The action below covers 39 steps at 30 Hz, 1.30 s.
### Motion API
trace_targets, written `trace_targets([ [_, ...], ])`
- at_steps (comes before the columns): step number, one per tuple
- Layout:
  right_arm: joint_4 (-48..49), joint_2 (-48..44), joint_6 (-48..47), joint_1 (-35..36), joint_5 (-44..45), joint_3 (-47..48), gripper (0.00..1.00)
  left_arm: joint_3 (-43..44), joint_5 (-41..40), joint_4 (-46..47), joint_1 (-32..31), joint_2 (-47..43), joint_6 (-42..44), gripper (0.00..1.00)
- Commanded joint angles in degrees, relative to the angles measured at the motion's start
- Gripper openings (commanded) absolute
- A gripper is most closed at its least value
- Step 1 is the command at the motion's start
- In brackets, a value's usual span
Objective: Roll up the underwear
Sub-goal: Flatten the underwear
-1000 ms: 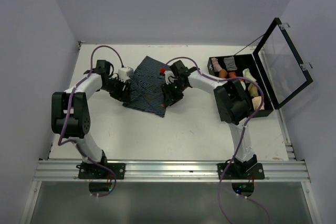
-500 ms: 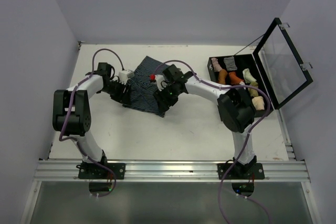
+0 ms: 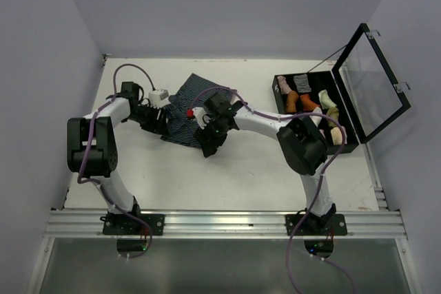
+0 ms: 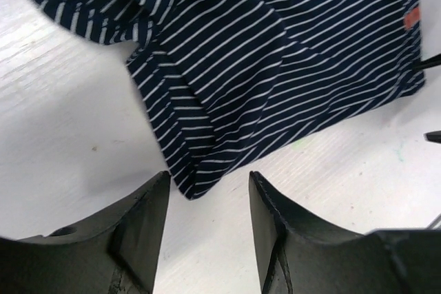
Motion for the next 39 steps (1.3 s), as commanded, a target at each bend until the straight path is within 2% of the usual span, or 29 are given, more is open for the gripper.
trace_targets([
  [1, -0.29, 1.28, -3.51, 0.31, 2.42, 0.58, 0.6, 2.27, 6.52, -0.79, 0.03, 1.82, -0.15, 0.52],
  [12, -2.4, 1.81, -4.65, 0.4, 3.65, 0.06, 0.59, 3.06, 12.6, -3.52, 0.11, 5.26, -0.94, 0.37],
  [18, -3.54, 1.01, -6.67, 0.4, 4.27, -1.43, 0.53, 3.06, 13.39, -2.64, 1.7, 4.03, -2.7, 0.29],
  [21, -4.34, 0.84, -7.73, 0.4, 4.45, -2.14, 0.47, 3.06, 12.87, -3.6, 2.75, 3.85, -1.65, 0.2],
  [22, -4.51, 0.84, -7.99, 0.4, 4.62, -2.31, 0.42, 2.97, 12.86, -4.39, 2.92, 3.94, -1.21, 0.12],
  [25, -5.65, 1.45, -8.69, 0.4, 4.62, -2.14, 0.38, 2.27, 12.51, -5.36, 3.98, 4.11, 0.37, 0.0],
  [34, -8.03, 2.95, -9.92, 0.49, 5.06, -1.61, 0.33, 0.95, 12.77, -8.26, 6.79, 2.71, 5.38, 0.0],
  [39, -8.91, 3.21, -10.71, 0.49, 5.24, -1.61, 0.31, 0.42, 11.73, -13.35, 7.15, 2.27, 14.16, 0.0],
])
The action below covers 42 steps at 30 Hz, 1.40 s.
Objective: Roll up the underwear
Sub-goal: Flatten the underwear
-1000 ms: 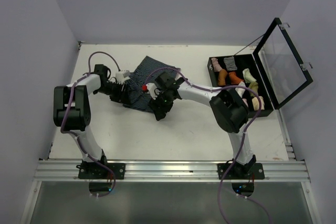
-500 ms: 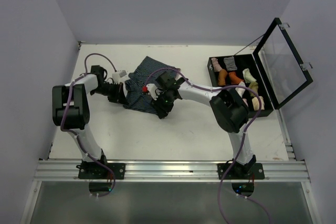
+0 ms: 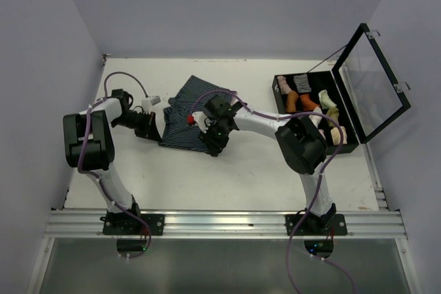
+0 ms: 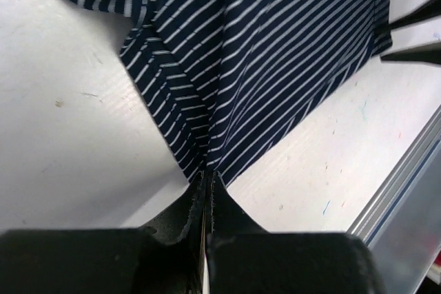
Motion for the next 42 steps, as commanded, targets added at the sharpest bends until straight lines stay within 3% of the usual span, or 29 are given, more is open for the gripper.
trace_targets([
  [1, -6.39, 2.21, -2.04, -0.04, 2.81, -1.11, 0.31, -1.24, 0.36, -5.21, 0.52, -2.37, 9.81, 0.0],
  [6, -6.92, 1.33, -3.8, 0.05, 2.73, -1.81, 0.31, -4.49, -3.86, -4.87, 0.52, -2.54, 15.28, 0.0],
  [11, -11.65, -0.34, -8.0, 0.75, -4.1, -0.41, 0.41, -4.58, -1.06, -7.58, 0.52, -1.49, 19.32, 0.0],
  [12, -12.54, -0.95, -8.89, 0.75, -5.7, -0.15, 0.4, -4.5, 0.16, -9.42, 0.52, -1.49, 20.38, 0.04],
  [13, -13.16, -2.96, -9.68, 0.75, -7.02, -0.06, 0.4, -4.41, 0.87, -10.48, 0.52, -2.18, 21.52, 0.16],
  [17, -16.15, -7.28, -12.06, 0.32, -11.51, 1.08, 0.4, -3.71, 3.6, -13.92, 0.61, -7.62, 26.45, 0.36],
  [22, -14.75, -7.29, -7.06, -2.4, -15.81, 4.68, 0.4, -1.6, 4.31, -3.04, 0.7, -14.05, 12.44, 0.44],
  [27, -11.5, -3.86, -1.35, -2.76, -13.54, 4.61, 0.34, 0.43, 4.04, 6.1, -0.44, -10.55, -0.6, 0.38],
  [31, -10.53, -1.31, 0.68, -2.76, -10.64, 4.16, 0.31, 0.42, 2.9, 11.92, -1.32, -7.91, -9.65, 0.4],
  [36, -10.35, 0.1, 0.77, -2.68, -10.2, 2.5, 0.28, 0.6, 0.62, 16.31, -2.99, -5.01, -14.76, 0.42],
  [42, -10.44, 0.89, 0.25, -2.59, -8.7, 0.48, 0.27, 1.13, -0.26, 15.18, -3.52, -2.81, -16.44, 0.42],
])
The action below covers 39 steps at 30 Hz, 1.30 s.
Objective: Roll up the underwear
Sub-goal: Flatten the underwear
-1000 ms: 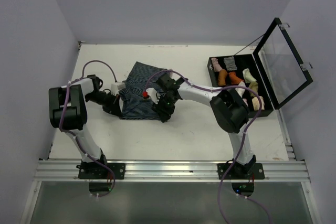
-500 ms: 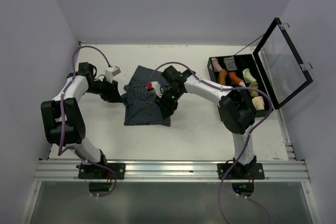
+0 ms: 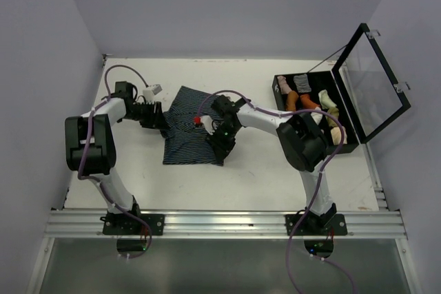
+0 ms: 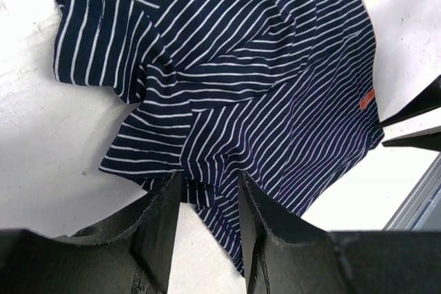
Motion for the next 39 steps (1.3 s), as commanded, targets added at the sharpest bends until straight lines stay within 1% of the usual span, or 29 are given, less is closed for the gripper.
trace_targets([
  [1, 0.88, 0.1, 0.38, 0.25, 1.2, -0.95, 0.27, 1.72, -0.24, 1.78, -0.22, 0.54, -2.71, 0.42],
  [5, 1.32, -0.25, 0.29, 0.17, 1.55, -1.65, 0.27, 0.49, -0.59, -0.07, -0.31, -0.6, -2.19, 0.44],
  [7, 1.5, -0.43, 0.46, 0.25, 1.73, -2.0, 0.27, -1.26, -0.85, 0.02, -0.31, -1.83, -2.88, 0.47],
  [9, 1.76, -0.6, 0.55, 0.17, 1.73, -2.18, 0.28, -2.49, -0.95, 0.72, -0.4, -2.53, -3.41, 0.48],
  [15, 1.76, -0.34, 0.64, 0.25, 1.81, -2.18, 0.28, -3.55, -1.3, 3.61, -0.92, -1.66, -6.84, 0.49],
  [20, 1.24, 0.1, -0.06, 0.6, 2.16, -1.92, 0.28, -2.68, -1.38, 6.52, -1.1, -0.43, -9.92, 0.44],
  [28, 0.71, 0.54, -0.77, 0.78, 2.6, -1.92, 0.27, -1.27, -3.67, 6.43, -1.19, 2.21, -11.24, 0.38],
  [31, 0.71, 0.45, -1.03, 0.78, 2.69, -2.18, 0.27, -1.01, -5.07, 6.35, -1.19, 2.56, -11.41, 0.34],
  [34, 0.62, 0.36, -1.38, 0.78, 2.96, -2.62, 0.27, -0.13, -6.13, 5.29, -1.1, 2.65, -11.06, 0.25],
  [35, 0.62, 0.19, -1.55, 0.78, 3.04, -2.97, 0.27, 0.4, -6.22, 4.25, -1.1, 2.39, -10.8, 0.16],
  [37, 0.53, 0.19, -2.17, 0.78, 3.31, -3.32, 0.26, 1.01, -6.22, 2.92, -0.92, 2.04, -9.14, 0.06],
  [38, 0.53, 0.01, -2.26, 0.78, 3.74, -3.85, 0.25, 1.54, -6.31, 1.87, -0.84, 1.16, -7.91, 0.0],
  [39, 0.62, -0.07, -2.61, 0.78, 3.92, -4.11, 0.25, 1.72, -6.22, 1.34, -0.49, 0.55, -7.46, 0.0],
])
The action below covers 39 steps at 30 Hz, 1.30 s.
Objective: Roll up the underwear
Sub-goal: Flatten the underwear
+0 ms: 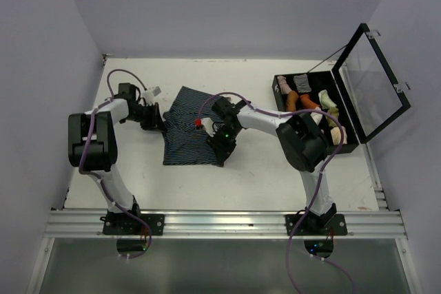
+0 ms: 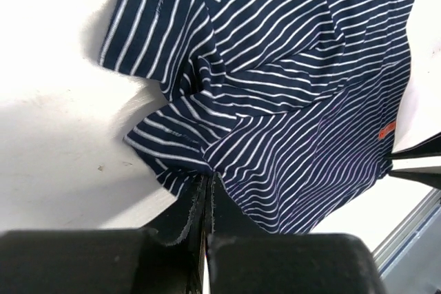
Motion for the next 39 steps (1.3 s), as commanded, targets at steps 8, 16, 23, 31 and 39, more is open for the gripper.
trace_targets([
  [8, -0.17, -0.93, -2.88, 0.54, 3.91, -4.58, 0.23, 4.99, -2.29, -5.94, 2.06, -2.33, 7.14, 0.0],
  [16, -2.01, -1.55, -3.93, 1.42, 1.37, -3.54, 0.26, 7.27, 1.37, -9.8, 2.32, 0.22, 12.14, 0.26],
  [23, -5.79, -7.69, -4.29, 0.03, -9.88, 3.14, 0.38, 7.53, 11.94, -18.95, 2.32, -8.9, 31.55, 0.43],
  [31, 2.29, -4.11, 7.57, -12.54, -4.2, 16.12, 0.5, 23.42, 6.85, -7.8, 1.8, -3.13, 28.43, 0.56],
  [39, 11.68, 5.39, 23.48, -17.65, 15.32, 23.46, 0.47, 40.39, -2.3, 6.08, -3.82, 14.52, 16.47, 0.56],
])
